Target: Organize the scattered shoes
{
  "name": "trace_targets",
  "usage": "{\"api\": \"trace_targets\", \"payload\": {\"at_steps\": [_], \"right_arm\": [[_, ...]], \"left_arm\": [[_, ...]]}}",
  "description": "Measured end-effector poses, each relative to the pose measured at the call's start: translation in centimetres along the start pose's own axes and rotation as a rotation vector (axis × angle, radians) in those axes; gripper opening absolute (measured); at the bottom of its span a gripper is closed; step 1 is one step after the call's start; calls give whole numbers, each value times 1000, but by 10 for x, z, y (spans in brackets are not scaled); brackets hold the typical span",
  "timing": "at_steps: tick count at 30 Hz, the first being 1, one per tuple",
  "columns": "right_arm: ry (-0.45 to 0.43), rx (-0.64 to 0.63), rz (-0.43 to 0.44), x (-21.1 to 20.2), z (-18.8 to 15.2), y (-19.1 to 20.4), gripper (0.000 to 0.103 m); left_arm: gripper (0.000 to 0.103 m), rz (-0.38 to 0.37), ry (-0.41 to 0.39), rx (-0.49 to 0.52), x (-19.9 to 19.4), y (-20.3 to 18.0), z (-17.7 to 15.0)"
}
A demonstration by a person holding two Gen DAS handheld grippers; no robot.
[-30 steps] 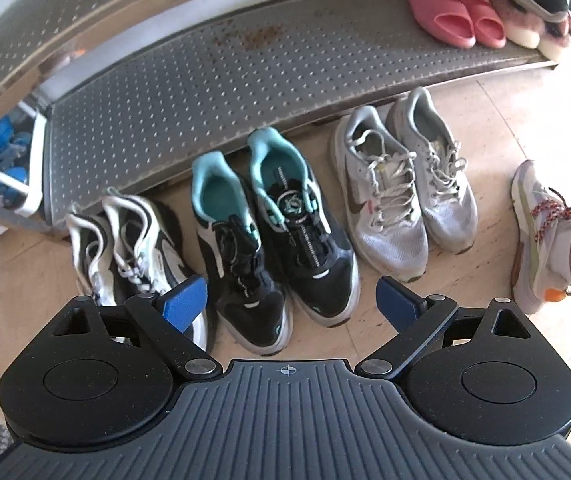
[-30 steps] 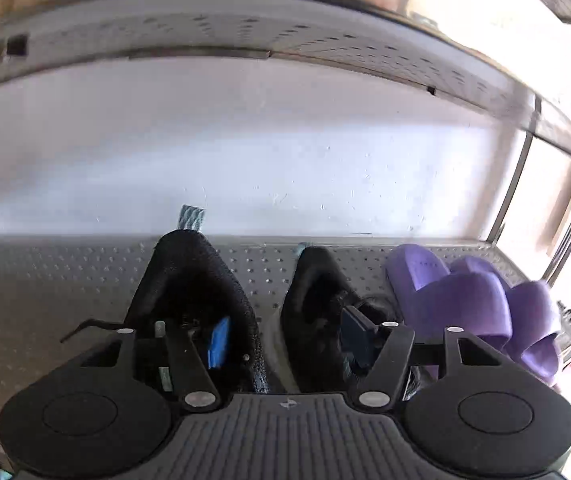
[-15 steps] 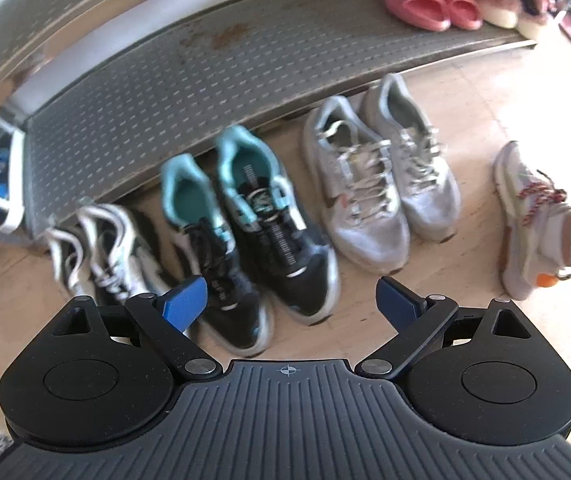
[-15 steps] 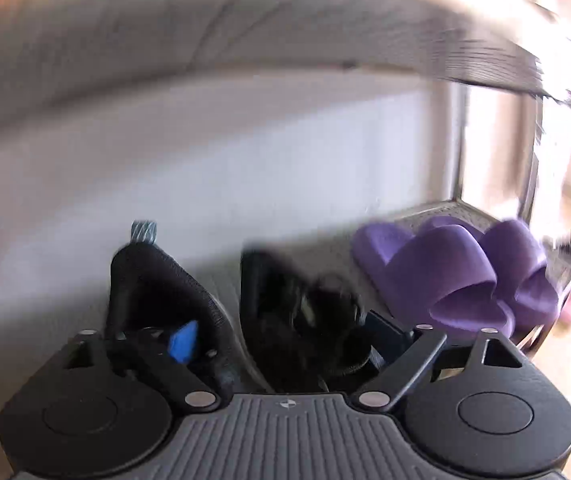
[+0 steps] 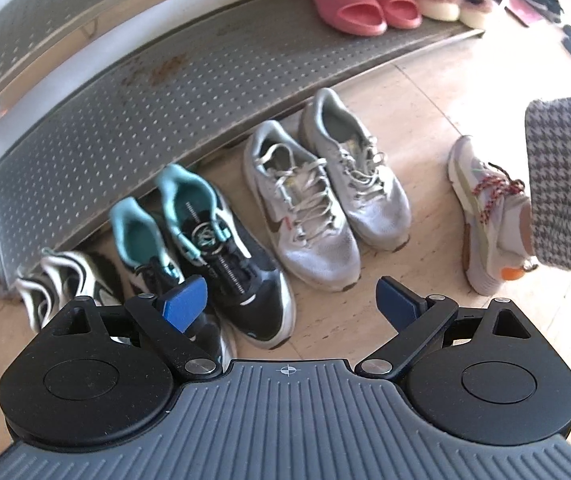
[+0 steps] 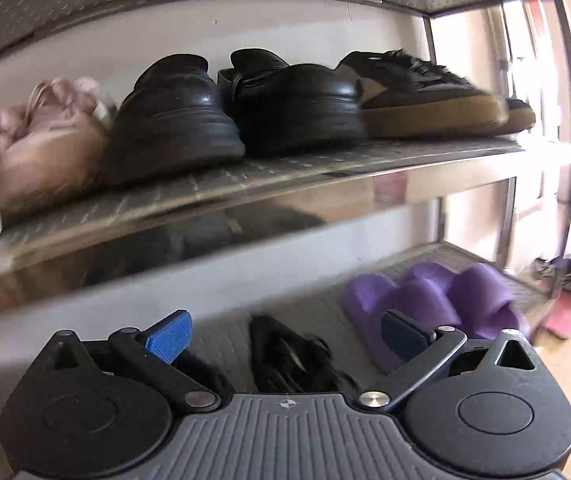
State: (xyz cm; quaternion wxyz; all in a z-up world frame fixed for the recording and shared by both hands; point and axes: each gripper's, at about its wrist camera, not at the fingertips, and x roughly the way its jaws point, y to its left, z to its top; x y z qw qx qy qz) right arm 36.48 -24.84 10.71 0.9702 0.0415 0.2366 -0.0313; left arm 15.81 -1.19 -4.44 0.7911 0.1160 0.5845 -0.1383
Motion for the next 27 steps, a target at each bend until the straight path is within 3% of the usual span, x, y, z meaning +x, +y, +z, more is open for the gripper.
{"api": "trace_targets", "payload": {"at_steps": [5,6,8,11,14,17,21,24,27], "right_arm": [[74,15,-30,-12,-11,-16,69],[90,19,-8,-8,-15,-18,64],[107,0,42,-1,-23,-16,39],[93,-84,124,15,-28,0,29],[48,-173,217,19,-29,24,29],[32,-365,300,26,-41,66,29],[36,-524,310,42,-57,100,30],[25,-653,318,49,-71,125,58],[-37,-920,257,55,-97,154,62]], "left_arm": [[95,0,42,-31,6,-1,-10],[95,-9,55,-31,8,-2,-14],[95,-8,72,-22,13,-4,-19],[95,24,102,-12,21,-2,-26],[95,46,121,-33,26,5,-31],[95,47,131,-68,29,13,-32],[95,40,134,-101,29,20,-33],[95,35,131,-115,26,25,-32],[95,26,120,-132,22,29,-30]]}}
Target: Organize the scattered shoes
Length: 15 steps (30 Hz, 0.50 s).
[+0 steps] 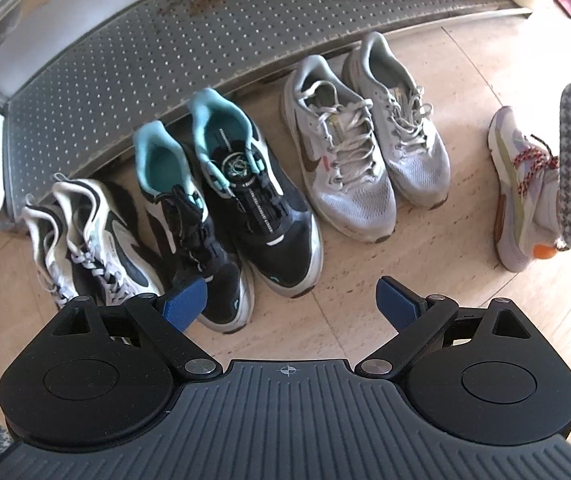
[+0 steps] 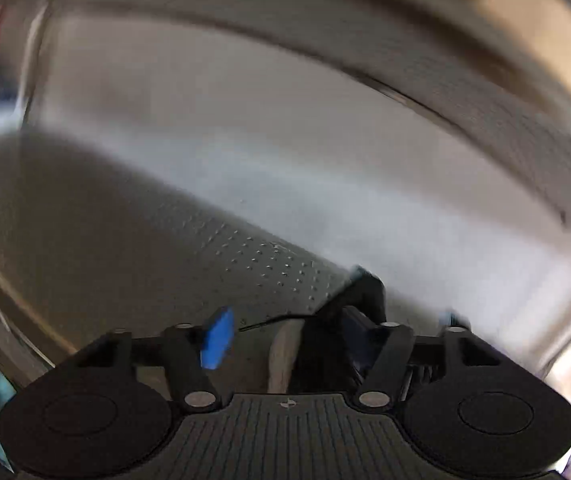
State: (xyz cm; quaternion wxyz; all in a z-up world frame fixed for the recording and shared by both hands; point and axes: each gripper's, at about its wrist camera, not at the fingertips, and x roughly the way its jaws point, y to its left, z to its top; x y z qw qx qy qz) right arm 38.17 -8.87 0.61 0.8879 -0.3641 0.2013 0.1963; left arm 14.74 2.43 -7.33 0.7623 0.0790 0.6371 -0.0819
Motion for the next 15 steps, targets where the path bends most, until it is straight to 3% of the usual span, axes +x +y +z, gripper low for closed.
{"api": "trace_targets", "payload": {"at_steps": [2,6,8,11,13,15], "right_arm": [[11,-222,-68,9,-2,27,61],[37,-474,-161,27,-10,60,52],[47,-529,-194,35,-11,67,28],[45,-537,-204,40,-6,69,7],[37,-484,-207,39,0,63,0],[23,-382,-234,35,7,49,0]], "left_arm": [[95,-6,-4,-14,-3,3,0],[95,-16,-7,-45,-6,11,0],[95,-21,-8,-55,-8,14,-1],[95,-21,-6,-57,-8,15,-3],[95,-18,-5,-57,-8,16,-4],[95,-15,-7,-59,-9,16,-4]]}}
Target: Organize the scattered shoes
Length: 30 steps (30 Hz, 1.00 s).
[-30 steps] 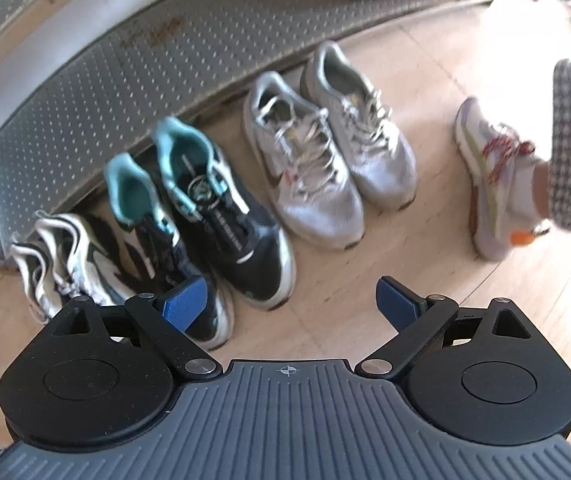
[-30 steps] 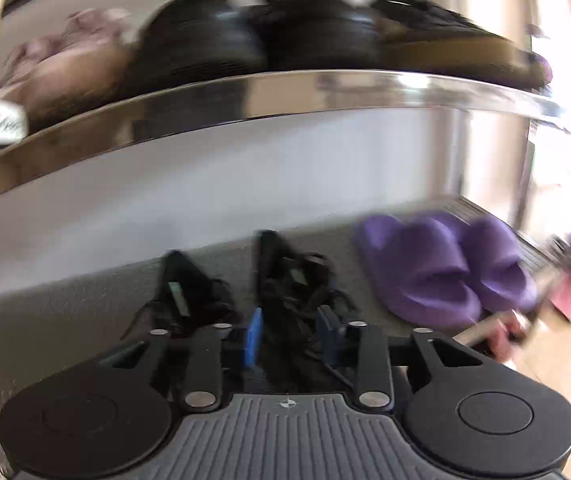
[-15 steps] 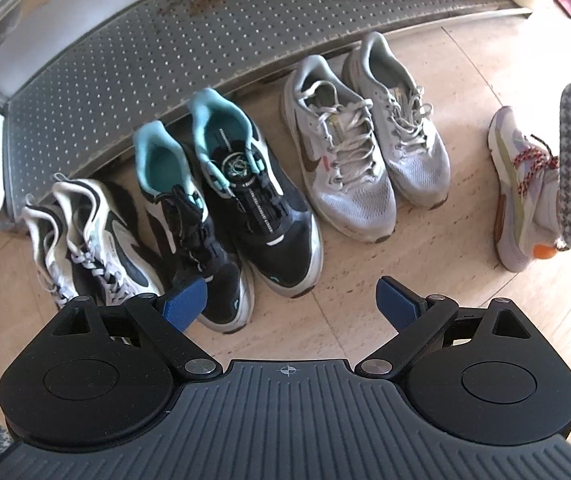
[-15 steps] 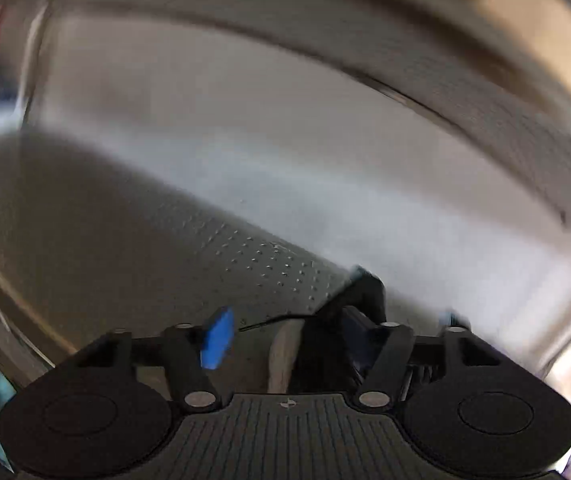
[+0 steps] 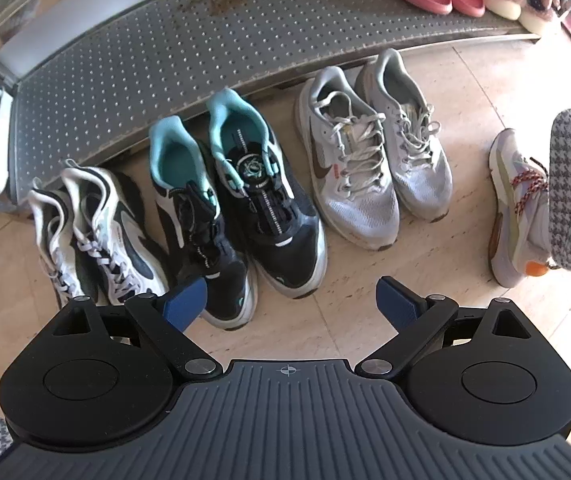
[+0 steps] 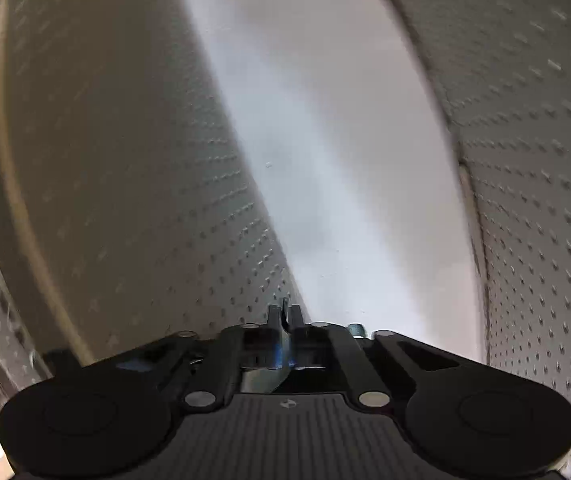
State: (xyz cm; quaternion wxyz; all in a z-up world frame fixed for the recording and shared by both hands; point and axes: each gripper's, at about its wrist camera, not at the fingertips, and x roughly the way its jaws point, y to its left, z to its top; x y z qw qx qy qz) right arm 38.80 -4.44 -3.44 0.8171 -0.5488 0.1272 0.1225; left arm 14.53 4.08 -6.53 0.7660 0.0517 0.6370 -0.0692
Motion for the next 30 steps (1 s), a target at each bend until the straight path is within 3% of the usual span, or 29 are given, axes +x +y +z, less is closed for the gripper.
{"api": "trace_targets", "payload": {"at_steps": [3,5,8,10,12,14,15,16,17,19,23,24,26,30], "right_arm": [[38,168,-75,0,-4,-31,0],[101,320,-75,6,-12,-56,0],[236,698,91,24,-45,-96,3],[247,900,194,25,-64,-112,7],[233,999,237,19,-76,-121,14],[171,1054,276,-4,-86,-131,29],[141,1058,270,-17,-89,-136,41],[116,1042,226,-29,-91,-141,78],[93,1029,179,-42,-93,-145,98],[62,1024,123,-62,-100,-152,94],[80,1087,125,-70,-129,-161,91],[90,1093,134,-70,-139,-161,87],[104,1080,188,-62,-155,-155,66],[105,1071,282,-48,-166,-149,66]], "left_arm": [[95,-2,-5,5,-1,-2,0],[95,-4,-5,14,-1,-4,-1],[95,0,1,27,1,-6,-1],[95,7,4,30,2,-5,-1],[95,14,4,32,2,-4,1],[95,15,0,32,2,-5,2],[95,14,-6,32,0,-5,3],[95,13,-11,33,-1,-7,4],[95,12,-17,36,-2,-9,4],[95,9,-25,47,-4,-13,3],[95,3,-27,79,-4,-23,1],[95,4,-24,87,-3,-25,0],[95,7,-19,100,-1,-29,0],[95,26,-8,103,6,-32,4]]}}
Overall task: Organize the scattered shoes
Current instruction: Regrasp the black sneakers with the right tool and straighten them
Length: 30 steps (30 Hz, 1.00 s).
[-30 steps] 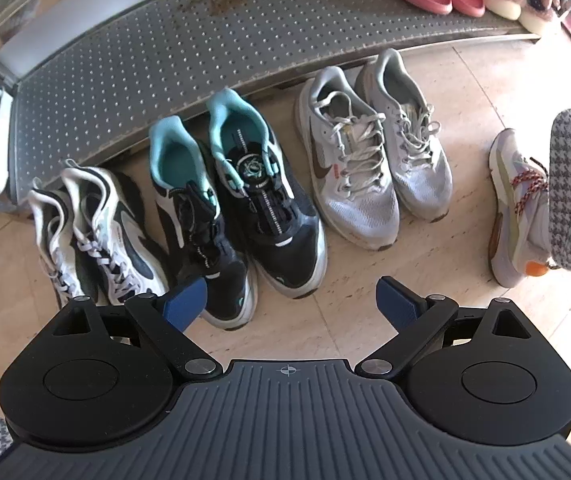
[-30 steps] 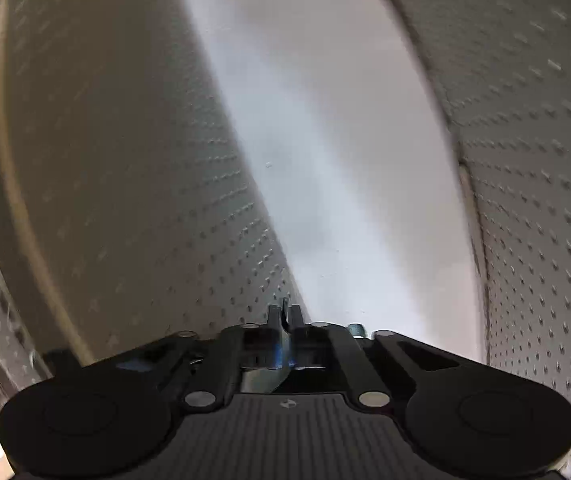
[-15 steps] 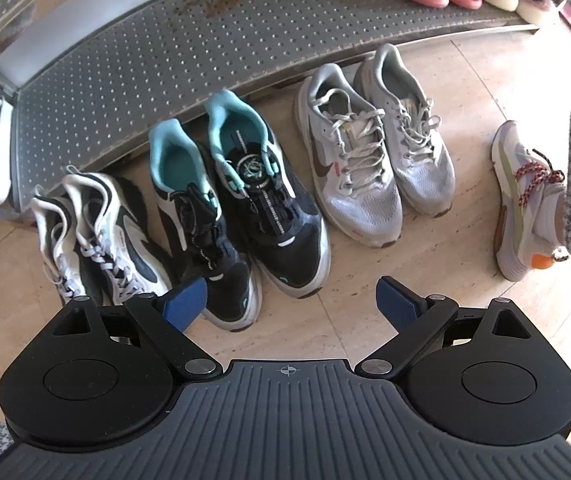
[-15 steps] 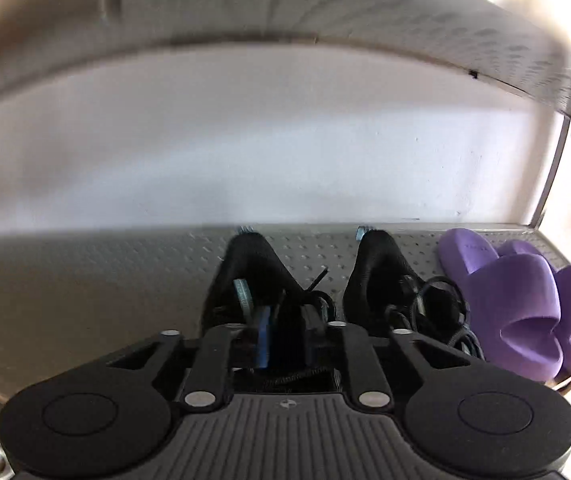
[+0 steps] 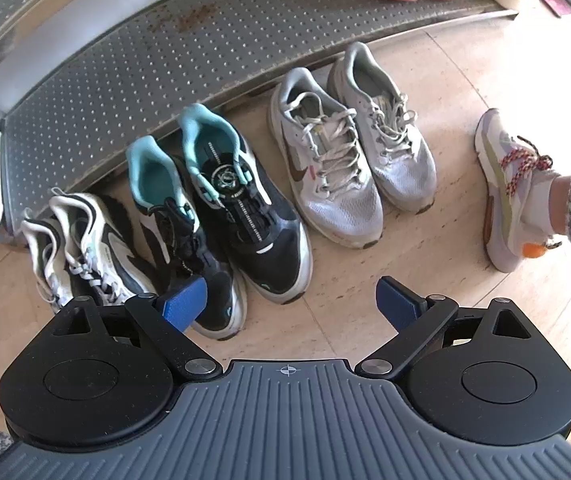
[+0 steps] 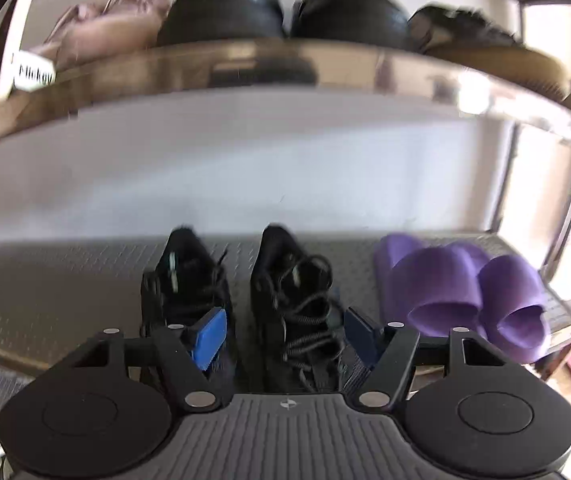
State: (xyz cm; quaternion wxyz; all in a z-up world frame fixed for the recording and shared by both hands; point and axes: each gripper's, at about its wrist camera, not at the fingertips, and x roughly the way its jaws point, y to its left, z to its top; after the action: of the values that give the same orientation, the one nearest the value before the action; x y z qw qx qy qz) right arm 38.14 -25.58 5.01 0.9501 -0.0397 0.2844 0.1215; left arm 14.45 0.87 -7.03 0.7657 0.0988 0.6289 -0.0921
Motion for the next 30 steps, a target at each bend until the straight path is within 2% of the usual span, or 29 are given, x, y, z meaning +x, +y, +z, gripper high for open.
{"api": "trace_targets", "payload": {"at_steps": [4,7,10,11,12,14,15,16,17,22,30], "right_arm": [[39,95,85,22,2,-10,79],[74,140,118,41,-2,-12,85],[95,149,130,53,-1,-7,84],[105,138,122,58,0,-4,79],[112,112,102,64,0,0,76],[123,46,44,71,-1,10,59],[121,36,16,72,-1,14,56],[117,28,-22,74,-1,18,45],[113,19,-53,75,-1,22,38],[94,-110,-177,80,-4,58,35],[18,-126,-325,106,-3,73,36]], "left_arm": [[95,3,14,3,7,-1,3],[95,3,26,7,11,-1,4],[95,1,32,5,13,0,4],[95,1,33,3,13,0,4],[95,1,35,0,13,0,4],[95,1,37,-2,14,0,4],[95,2,38,-1,14,0,4],[95,3,38,0,15,-1,4],[95,3,39,2,15,-2,4],[95,4,52,19,19,-6,3],[95,10,64,18,25,-7,3]]}}
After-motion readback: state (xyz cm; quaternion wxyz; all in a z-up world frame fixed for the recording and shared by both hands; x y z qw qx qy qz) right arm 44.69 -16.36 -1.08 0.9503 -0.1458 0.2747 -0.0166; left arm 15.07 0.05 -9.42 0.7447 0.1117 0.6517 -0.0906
